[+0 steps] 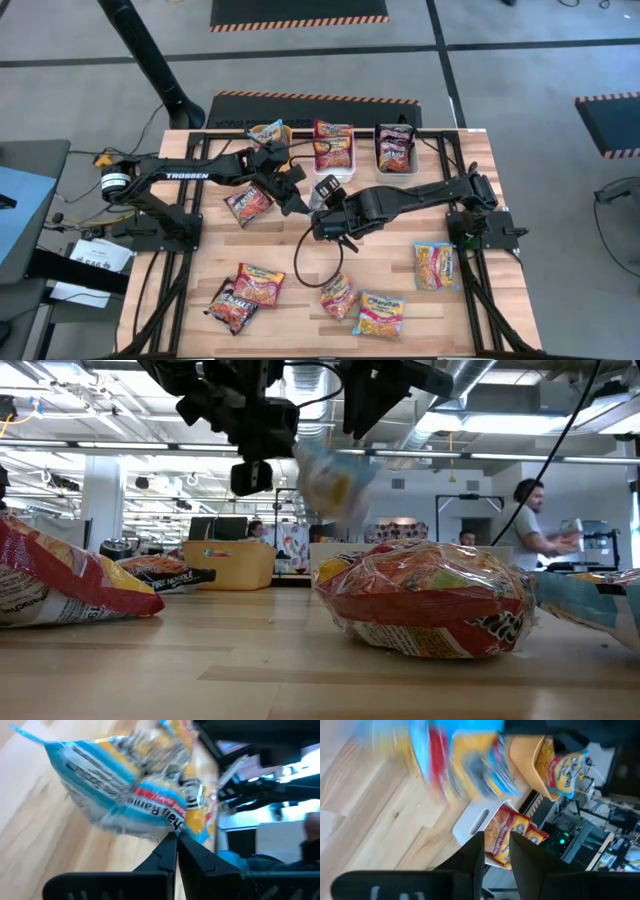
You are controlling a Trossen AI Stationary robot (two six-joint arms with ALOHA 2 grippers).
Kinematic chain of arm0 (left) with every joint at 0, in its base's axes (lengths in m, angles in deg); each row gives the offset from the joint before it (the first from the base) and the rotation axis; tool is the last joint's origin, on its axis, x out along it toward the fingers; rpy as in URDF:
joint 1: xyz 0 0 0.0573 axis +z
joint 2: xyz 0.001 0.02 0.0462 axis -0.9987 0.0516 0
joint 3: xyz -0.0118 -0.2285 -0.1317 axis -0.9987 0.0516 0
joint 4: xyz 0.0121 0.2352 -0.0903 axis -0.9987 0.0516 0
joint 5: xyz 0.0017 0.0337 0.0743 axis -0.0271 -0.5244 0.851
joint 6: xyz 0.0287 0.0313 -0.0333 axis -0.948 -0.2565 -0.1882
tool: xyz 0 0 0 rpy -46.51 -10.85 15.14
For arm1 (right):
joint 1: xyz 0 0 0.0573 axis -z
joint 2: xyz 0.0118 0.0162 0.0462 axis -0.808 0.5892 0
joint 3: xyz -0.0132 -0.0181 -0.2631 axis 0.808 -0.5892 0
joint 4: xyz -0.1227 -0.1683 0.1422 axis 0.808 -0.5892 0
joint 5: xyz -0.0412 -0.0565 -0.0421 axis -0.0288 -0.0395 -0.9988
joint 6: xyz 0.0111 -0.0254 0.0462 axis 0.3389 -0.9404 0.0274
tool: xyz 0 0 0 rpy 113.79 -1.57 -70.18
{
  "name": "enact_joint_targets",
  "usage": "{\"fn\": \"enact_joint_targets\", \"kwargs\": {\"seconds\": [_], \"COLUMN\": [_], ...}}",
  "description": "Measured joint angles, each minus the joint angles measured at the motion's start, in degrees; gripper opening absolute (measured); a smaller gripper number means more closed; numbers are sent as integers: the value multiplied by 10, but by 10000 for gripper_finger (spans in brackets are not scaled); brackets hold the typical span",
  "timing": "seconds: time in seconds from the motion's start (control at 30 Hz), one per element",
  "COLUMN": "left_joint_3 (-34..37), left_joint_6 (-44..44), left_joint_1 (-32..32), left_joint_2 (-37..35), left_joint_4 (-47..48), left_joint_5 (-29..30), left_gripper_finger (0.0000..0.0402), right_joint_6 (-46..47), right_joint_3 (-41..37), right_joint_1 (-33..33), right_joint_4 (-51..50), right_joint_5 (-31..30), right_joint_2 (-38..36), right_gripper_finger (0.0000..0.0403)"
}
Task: Sort Maruchan noodles
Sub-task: Put the blue noodle pack into the orange bin
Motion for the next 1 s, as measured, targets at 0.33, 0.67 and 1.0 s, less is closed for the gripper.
{"fn": "enact_joint_targets", "kwargs": {"seconds": [0.33, 0.67, 1.0], "left_joint_3": [0, -4, -49], "left_joint_6": [-72, -152, -198], "left_joint_1": [8, 31, 59], "left_joint_2": [0, 0, -1], "left_joint_4": [121, 200, 313], "left_joint_5": [64, 84, 117], "left_gripper_finger": [0, 0, 0], "right_joint_6": [78, 188, 322], "right_joint_3": [0, 0, 0], "right_joint_1": [0, 5, 31], "right_joint_4": [-70, -155, -201], "right_joint_5": [-1, -1, 0], "right_joint_2": [-5, -5, -4], "right_gripper_finger": [118, 118, 118]}}
